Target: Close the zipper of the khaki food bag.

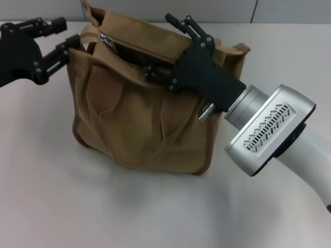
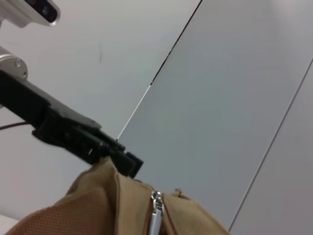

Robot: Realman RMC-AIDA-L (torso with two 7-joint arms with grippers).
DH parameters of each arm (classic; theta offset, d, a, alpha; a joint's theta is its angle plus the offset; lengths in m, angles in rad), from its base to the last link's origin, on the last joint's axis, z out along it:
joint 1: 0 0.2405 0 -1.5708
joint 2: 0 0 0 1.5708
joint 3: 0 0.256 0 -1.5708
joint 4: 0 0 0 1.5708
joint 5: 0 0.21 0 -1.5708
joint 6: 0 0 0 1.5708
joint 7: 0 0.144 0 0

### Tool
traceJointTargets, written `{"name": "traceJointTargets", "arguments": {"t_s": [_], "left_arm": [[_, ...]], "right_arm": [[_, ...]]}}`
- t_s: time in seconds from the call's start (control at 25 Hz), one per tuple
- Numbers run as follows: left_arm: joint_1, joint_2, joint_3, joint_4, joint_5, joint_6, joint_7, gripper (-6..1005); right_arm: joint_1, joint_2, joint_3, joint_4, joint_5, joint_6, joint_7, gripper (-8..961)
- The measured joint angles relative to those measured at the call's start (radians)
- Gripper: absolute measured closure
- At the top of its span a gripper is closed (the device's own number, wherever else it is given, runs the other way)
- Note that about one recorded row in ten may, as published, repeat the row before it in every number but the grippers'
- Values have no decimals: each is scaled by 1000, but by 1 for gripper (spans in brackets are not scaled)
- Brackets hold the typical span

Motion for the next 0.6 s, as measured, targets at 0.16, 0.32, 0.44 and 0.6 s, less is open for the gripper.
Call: {"name": "traceJointTargets", "arguments": {"t_s": [0.16, 0.32, 0.44, 0.6], "left_arm": [[-16, -4, 6, 14, 76, -9, 0, 600], [-23, -4, 7, 15, 93, -8, 8, 600], [-21, -3, 7, 19, 97, -15, 13, 600], [-15, -3, 7, 33, 107, -20, 24, 599]], "right_arm": [[1, 0, 0, 0, 0, 0, 0, 127], [-2, 0, 0, 0, 0, 0, 0, 127], [-5, 0, 0, 0, 0, 0, 0, 127], [-5, 0, 0, 0, 0, 0, 1, 127]]}}
